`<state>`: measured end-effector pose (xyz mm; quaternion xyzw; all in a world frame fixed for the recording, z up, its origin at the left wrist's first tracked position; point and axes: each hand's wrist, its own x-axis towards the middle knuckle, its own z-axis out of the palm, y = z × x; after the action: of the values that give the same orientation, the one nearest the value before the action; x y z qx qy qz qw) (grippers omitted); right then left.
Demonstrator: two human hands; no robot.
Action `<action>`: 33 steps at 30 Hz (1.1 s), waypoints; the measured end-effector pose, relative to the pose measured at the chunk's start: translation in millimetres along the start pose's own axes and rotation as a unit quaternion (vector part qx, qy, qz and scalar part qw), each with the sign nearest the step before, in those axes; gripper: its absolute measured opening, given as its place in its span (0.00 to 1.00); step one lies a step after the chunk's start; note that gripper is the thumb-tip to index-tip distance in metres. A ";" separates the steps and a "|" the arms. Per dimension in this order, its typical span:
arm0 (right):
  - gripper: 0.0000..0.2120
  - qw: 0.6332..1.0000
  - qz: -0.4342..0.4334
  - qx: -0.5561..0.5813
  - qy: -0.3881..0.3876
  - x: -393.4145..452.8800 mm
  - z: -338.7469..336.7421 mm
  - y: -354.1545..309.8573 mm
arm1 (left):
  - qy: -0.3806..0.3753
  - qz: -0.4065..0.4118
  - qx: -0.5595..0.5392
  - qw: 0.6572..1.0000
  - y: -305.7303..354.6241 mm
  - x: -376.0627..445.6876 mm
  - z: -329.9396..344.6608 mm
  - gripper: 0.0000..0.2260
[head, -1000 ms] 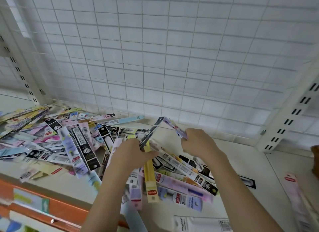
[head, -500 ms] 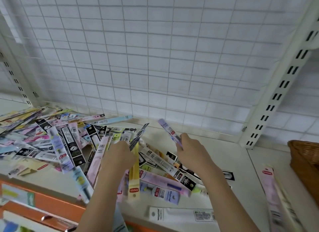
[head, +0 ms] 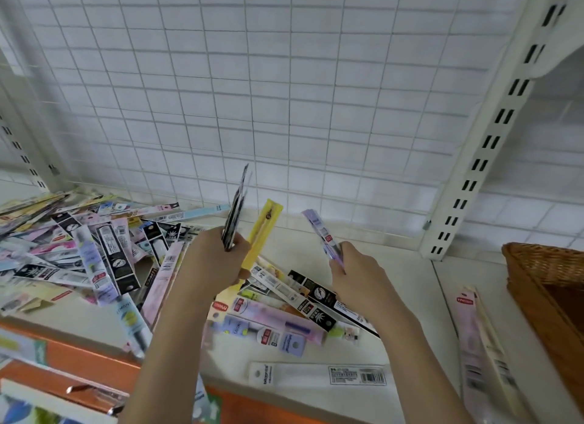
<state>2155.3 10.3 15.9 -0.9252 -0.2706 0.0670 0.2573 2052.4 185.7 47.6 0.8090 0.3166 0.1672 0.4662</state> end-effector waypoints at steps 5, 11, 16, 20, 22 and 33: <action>0.06 0.999 0.011 0.034 0.006 -3.4 -9.2 10.5 | 0.004 0.019 -0.015 1.000 3.2 -8.1 4.5 0.07; 0.16 0.999 0.026 0.016 -0.016 -8.5 -14.0 20.4 | 0.038 0.038 -0.032 0.998 9.4 -14.1 12.8 0.10; 0.16 0.995 0.037 -0.037 -0.089 -12.0 -8.1 21.6 | 0.032 0.065 0.006 0.997 10.5 -19.4 15.5 0.10; 0.11 0.992 0.036 -0.067 -0.105 -13.1 1.2 24.0 | -0.003 0.059 0.019 0.998 10.9 -23.5 17.6 0.08; 0.14 0.992 0.033 -0.065 -0.101 -13.6 0.0 24.7 | -0.002 0.064 0.026 0.998 9.3 -24.7 17.6 0.07; 0.08 0.999 0.045 -0.013 -0.020 -21.3 -17.7 38.2 | -0.102 0.081 0.116 0.985 3.3 -30.4 31.8 0.07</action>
<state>2159.7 -36.5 11.1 -0.9381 -0.2349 0.0934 0.2369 2048.9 143.6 35.0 0.8935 0.2182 0.0833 0.3836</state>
